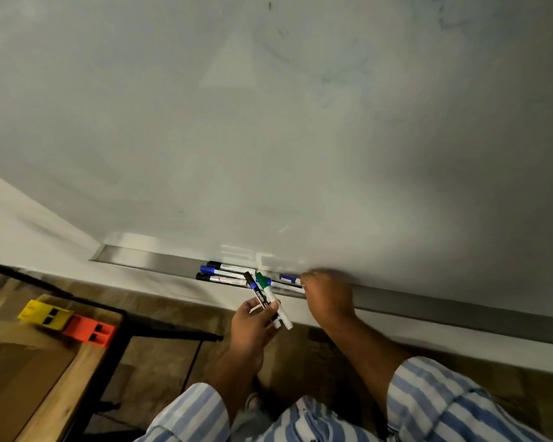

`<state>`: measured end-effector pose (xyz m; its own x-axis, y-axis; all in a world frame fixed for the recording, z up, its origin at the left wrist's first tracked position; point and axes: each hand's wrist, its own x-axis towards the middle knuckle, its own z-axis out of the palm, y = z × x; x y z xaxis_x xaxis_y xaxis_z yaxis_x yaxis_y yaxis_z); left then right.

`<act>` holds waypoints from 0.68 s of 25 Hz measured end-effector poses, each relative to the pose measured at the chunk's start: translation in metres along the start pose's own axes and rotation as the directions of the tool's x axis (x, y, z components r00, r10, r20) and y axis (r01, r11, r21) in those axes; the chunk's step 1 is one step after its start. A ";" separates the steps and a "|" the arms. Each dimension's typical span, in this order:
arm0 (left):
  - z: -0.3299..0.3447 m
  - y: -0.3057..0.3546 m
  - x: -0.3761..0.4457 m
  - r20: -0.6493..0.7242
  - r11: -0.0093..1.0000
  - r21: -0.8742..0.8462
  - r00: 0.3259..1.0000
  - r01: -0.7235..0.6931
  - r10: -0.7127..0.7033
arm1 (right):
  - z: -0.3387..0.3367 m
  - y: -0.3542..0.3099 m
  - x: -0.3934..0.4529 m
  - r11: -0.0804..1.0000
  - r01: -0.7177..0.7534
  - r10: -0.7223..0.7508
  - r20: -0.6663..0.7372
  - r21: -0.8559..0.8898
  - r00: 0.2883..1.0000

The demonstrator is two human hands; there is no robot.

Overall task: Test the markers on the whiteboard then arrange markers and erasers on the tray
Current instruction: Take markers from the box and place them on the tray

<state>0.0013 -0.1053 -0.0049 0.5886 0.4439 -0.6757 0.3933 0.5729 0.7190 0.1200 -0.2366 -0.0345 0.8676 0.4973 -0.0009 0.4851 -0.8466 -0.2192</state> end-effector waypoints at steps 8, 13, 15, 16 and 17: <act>-0.015 0.015 0.027 -0.021 0.999 0.027 0.999 0.024 -0.024 | 0.017 -0.013 0.013 0.995 0.017 -0.024 0.072 0.101 0.997; -0.003 0.017 0.041 0.014 0.999 0.011 0.999 0.050 -0.050 | 0.018 -0.018 -0.011 0.782 -0.118 0.050 0.127 0.613 0.991; 0.004 0.013 0.044 0.033 0.997 -0.007 0.997 0.074 -0.074 | 0.015 -0.017 -0.016 0.746 -0.148 0.029 0.191 0.650 0.981; 0.007 0.010 0.046 0.049 0.996 -0.013 0.995 0.085 -0.084 | 0.015 -0.015 -0.017 0.746 -0.156 0.041 0.189 0.647 0.981; 0.008 0.007 0.046 0.072 0.996 -0.016 0.994 0.087 -0.086 | 0.015 -0.011 -0.018 0.747 -0.173 0.077 0.176 0.642 0.981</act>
<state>0.0371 -0.0863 -0.0293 0.6018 0.3423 -0.7216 0.4318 0.6206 0.6545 0.0973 -0.2330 -0.0465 0.8694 0.4565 -0.1890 0.1415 -0.5965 -0.7900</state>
